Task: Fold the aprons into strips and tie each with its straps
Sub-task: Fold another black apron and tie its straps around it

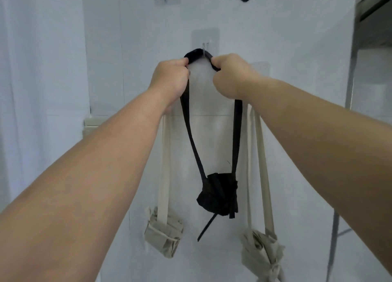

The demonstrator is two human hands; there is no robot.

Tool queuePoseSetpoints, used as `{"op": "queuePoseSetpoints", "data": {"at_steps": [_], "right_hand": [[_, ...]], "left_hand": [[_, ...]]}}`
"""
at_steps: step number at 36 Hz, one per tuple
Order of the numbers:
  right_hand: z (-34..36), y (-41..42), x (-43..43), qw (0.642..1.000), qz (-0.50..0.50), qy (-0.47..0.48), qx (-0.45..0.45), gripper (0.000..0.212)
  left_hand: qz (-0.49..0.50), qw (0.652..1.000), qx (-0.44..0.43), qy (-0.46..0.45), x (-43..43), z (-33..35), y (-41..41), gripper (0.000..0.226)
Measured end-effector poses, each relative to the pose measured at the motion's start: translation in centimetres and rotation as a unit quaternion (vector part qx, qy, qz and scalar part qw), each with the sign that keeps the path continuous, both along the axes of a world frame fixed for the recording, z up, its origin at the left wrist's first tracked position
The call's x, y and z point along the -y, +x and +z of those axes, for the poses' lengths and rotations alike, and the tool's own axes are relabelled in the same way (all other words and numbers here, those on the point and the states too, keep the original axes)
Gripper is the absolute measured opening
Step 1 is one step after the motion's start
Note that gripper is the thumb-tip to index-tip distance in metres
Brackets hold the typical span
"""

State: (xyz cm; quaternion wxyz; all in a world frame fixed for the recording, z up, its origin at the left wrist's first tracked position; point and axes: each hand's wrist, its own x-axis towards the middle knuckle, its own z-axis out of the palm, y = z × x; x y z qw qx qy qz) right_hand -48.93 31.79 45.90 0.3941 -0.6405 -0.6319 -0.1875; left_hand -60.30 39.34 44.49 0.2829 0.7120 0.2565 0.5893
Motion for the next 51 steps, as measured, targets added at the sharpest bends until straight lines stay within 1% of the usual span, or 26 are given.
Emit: {"op": "queuePoseSetpoints", "data": {"at_steps": [3, 5, 7, 10, 12, 15, 19, 24, 27, 29, 35, 41, 42, 43, 46, 48, 51], "right_hand": [[-2.3, -0.1, 0.3, 0.999, 0.029, -0.015, -0.011, 0.046], [-3.6, -0.1, 0.7, 0.997, 0.062, -0.022, -0.047, 0.052], [-4.6, 0.1, 1.2, 0.993, 0.084, -0.010, -0.083, 0.054], [-6.6, 0.4, 2.3, 0.985, 0.103, 0.021, -0.136, 0.046], [-8.0, 0.6, 3.1, 0.981, 0.113, 0.025, -0.157, 0.040], [-9.4, 1.2, 3.9, 0.974, 0.108, 0.035, -0.197, 0.035], [-12.3, 2.4, 5.0, 0.963, 0.095, 0.034, -0.251, 0.031], [-16.5, 4.2, 8.0, 0.952, 0.069, 0.019, -0.297, 0.024], [-19.3, 5.8, 11.1, 0.948, 0.042, 0.003, -0.317, 0.027], [-20.9, 6.9, 13.5, 0.947, 0.027, -0.002, -0.319, 0.027], [-27.1, 11.7, 23.9, 0.939, -0.016, -0.061, -0.339, 0.019], [-34.3, 19.4, 38.7, 0.918, -0.154, -0.150, -0.334, 0.025], [-35.0, 20.4, 40.1, 0.914, -0.174, -0.153, -0.332, 0.026], [-36.0, 22.2, 43.6, 0.909, -0.205, -0.161, -0.325, 0.027], [-37.7, 23.5, 46.3, 0.895, -0.236, -0.180, -0.333, 0.027], [-38.6, 25.2, 49.5, 0.876, -0.276, -0.198, -0.342, 0.027], [-40.2, 27.7, 52.2, 0.859, -0.307, -0.191, -0.361, 0.027]], "left_hand": [[-0.051, 0.998, -0.029, -0.037, 0.4, -2.1, -0.3, 0.044], [-0.045, 0.997, -0.056, -0.034, 1.4, -3.3, -0.4, 0.050], [-0.036, 0.998, -0.046, -0.021, 2.2, -4.4, -0.3, 0.050], [-0.002, 1.000, -0.017, -0.009, 3.5, -6.1, -0.2, 0.047], [0.016, 1.000, -0.002, -0.001, 4.2, -7.2, -0.3, 0.043], [-0.007, 1.000, 0.011, -0.008, 5.5, -8.7, -0.5, 0.039], [-0.037, 0.999, 0.011, -0.016, 7.0, -11.5, 0.1, 0.040], [-0.054, 0.997, -0.012, -0.057, 9.6, -15.3, 1.9, 0.030], [-0.075, 0.993, -0.031, -0.081, 13.0, -17.6, 4.0, 0.025], [-0.087, 0.991, -0.029, -0.097, 15.5, -19.0, 5.5, 0.023], [-0.144, 0.977, -0.072, -0.142, 24.1, -24.8, 11.8, 0.019], [-0.219, 0.940, -0.122, -0.230, 35.4, -33.3, 20.1, 0.018], [-0.225, 0.936, -0.131, -0.236, 36.5, -34.3, 20.9, 0.017], [-0.246, 0.926, -0.140, -0.251, 39.6, -35.7, 23.1, 0.018], [-0.272, 0.916, -0.154, -0.250, 41.9, -37.8, 24.5, 0.019], [-0.301, 0.902, -0.173, -0.256, 44.6, -38.8, 26.9, 0.020], [-0.330, 0.884, -0.195, -0.267, 46.9, -39.9, 29.7, 0.020]]}}
